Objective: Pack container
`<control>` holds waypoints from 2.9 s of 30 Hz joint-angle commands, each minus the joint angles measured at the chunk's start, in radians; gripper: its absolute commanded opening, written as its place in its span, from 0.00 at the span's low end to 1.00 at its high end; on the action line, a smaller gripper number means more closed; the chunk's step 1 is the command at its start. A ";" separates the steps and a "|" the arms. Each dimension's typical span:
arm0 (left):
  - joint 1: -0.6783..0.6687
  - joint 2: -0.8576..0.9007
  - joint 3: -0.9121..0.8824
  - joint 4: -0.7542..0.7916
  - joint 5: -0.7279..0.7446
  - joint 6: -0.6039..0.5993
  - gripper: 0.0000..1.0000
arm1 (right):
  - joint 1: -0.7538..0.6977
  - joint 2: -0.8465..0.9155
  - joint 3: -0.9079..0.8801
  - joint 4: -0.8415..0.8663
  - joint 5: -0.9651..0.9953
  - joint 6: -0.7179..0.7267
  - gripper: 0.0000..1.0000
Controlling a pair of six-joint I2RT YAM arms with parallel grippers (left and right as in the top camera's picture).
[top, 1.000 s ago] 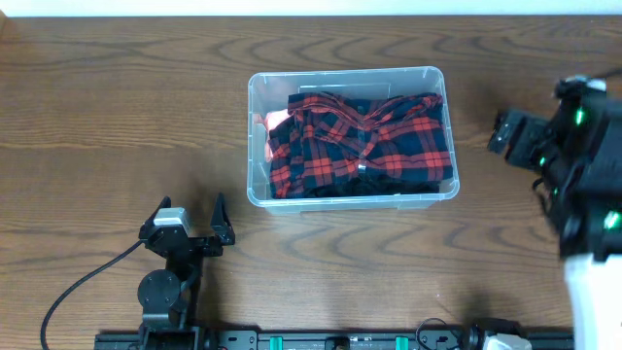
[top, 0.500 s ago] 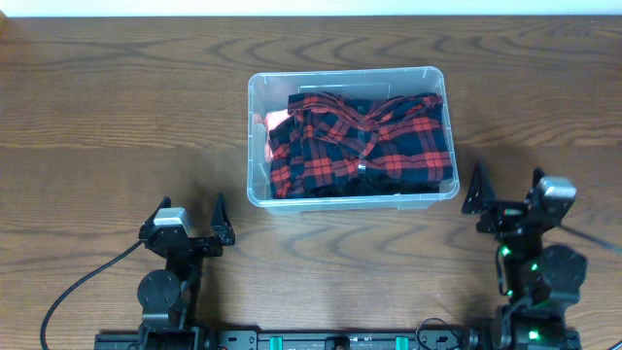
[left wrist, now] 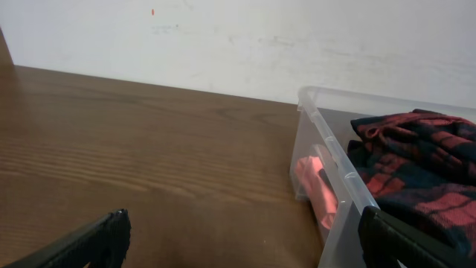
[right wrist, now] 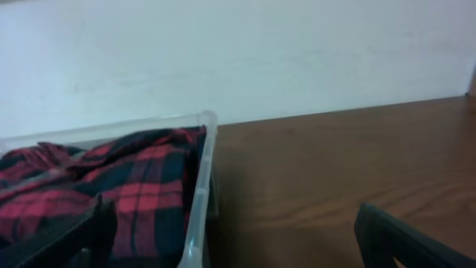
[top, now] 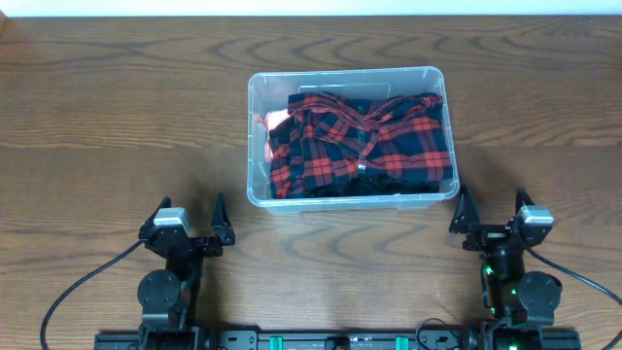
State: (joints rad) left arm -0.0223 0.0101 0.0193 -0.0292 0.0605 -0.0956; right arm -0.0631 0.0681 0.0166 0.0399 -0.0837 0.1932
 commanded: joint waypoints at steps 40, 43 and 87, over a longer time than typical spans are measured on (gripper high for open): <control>0.005 -0.005 -0.015 -0.037 0.000 0.016 0.98 | 0.012 -0.063 -0.011 -0.110 0.027 -0.157 0.99; 0.005 -0.005 -0.015 -0.037 0.000 0.016 0.98 | 0.012 -0.063 -0.011 -0.110 0.027 -0.157 0.99; 0.005 -0.005 -0.015 -0.037 0.000 0.016 0.98 | 0.012 -0.063 -0.011 -0.110 0.027 -0.157 0.99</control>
State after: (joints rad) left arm -0.0223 0.0105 0.0193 -0.0288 0.0605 -0.0956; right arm -0.0631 0.0147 0.0078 -0.0650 -0.0669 0.0479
